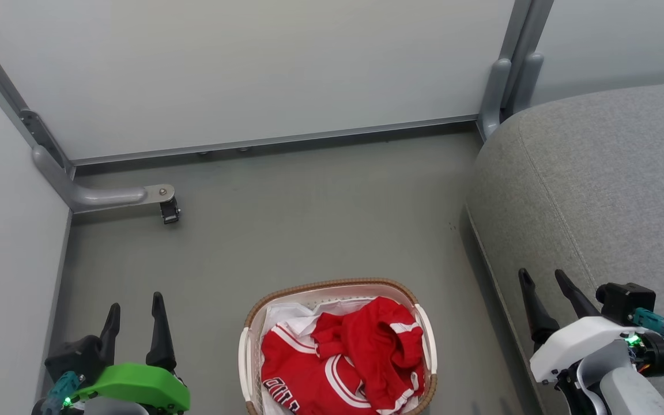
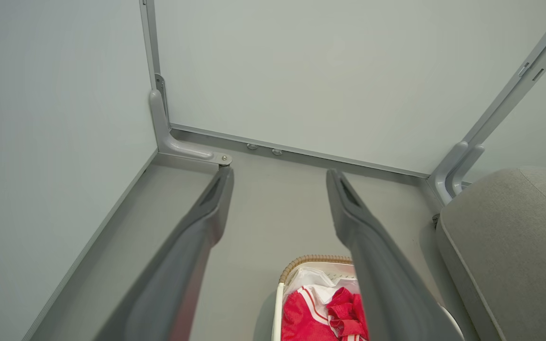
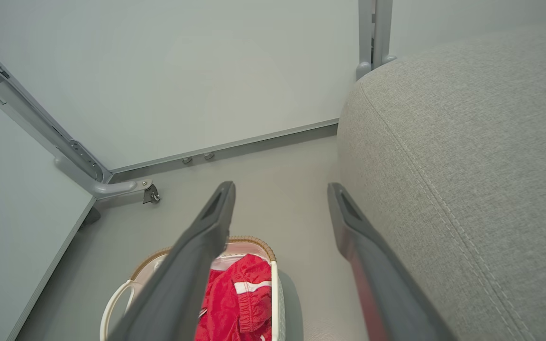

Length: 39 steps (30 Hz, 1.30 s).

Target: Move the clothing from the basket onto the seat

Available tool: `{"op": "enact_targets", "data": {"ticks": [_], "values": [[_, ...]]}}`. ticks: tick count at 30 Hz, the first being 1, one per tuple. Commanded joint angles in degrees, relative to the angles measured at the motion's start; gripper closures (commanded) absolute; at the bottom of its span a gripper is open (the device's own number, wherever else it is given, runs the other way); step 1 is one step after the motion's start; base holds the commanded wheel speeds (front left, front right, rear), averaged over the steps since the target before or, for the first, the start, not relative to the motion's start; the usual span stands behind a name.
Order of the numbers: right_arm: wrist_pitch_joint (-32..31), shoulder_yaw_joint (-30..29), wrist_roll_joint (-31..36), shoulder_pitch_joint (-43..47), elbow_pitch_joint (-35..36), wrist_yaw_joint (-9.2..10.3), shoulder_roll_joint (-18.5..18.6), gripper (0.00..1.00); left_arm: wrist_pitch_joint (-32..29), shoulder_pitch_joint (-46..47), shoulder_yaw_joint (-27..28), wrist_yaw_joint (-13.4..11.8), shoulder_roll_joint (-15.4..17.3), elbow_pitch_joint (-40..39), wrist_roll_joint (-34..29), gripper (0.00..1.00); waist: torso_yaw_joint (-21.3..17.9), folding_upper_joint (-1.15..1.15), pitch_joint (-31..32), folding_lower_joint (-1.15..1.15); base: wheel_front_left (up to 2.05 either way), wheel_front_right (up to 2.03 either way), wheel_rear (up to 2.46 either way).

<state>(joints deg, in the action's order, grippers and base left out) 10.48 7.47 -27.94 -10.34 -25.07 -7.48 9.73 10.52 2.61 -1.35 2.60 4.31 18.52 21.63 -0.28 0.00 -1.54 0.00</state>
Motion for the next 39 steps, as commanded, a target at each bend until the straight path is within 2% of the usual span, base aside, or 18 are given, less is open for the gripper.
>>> {"op": "enact_targets", "data": {"ticks": [1, 19, 24, 31, 39], "values": [[0.5, 0.3, 1.4, -1.3, -0.1, -0.02, 0.5, 0.00, 0.4, -0.5, 0.3, 0.5, -0.1, -0.2, -1.3, 0.00, 0.0, 0.00, 0.0, 0.00, 0.00, 0.00, 0.00], [2.9, 2.2, 9.3, -1.5, -2.5, -0.02, 1.3, 0.00, 2.8, -2.3, 2.5, 2.2, -1.2, 1.6, -9.2, 0.00, -0.4, 0.00, 0.2, 0.00, 0.00, 0.00, 0.00], [3.4, 1.8, 10.7, -2.0, -0.1, -0.02, 1.1, 0.00, 3.3, -1.1, 1.4, 3.2, -1.3, 2.9, -10.2, 0.00, -1.0, 0.00, -1.2, 0.00, 0.00, 0.00, 0.00], [4.0, 2.1, 12.4, -5.7, 4.2, -0.01, 1.2, 0.00, 3.9, 3.7, -4.3, 4.1, -1.3, 5.6, -10.2, 0.00, -2.8, 0.00, -7.6, 0.00, 0.00, 0.00, 0.00], [4.8, 2.8, 14.2, -13.2, 11.2, -0.01, 1.7, 0.00, 4.8, 13.6, -13.5, 4.5, -1.2, 13.6, -11.4, 0.00, -6.0, 0.00, -21.2, 0.00, 0.00, 0.00, 0.00]]}}
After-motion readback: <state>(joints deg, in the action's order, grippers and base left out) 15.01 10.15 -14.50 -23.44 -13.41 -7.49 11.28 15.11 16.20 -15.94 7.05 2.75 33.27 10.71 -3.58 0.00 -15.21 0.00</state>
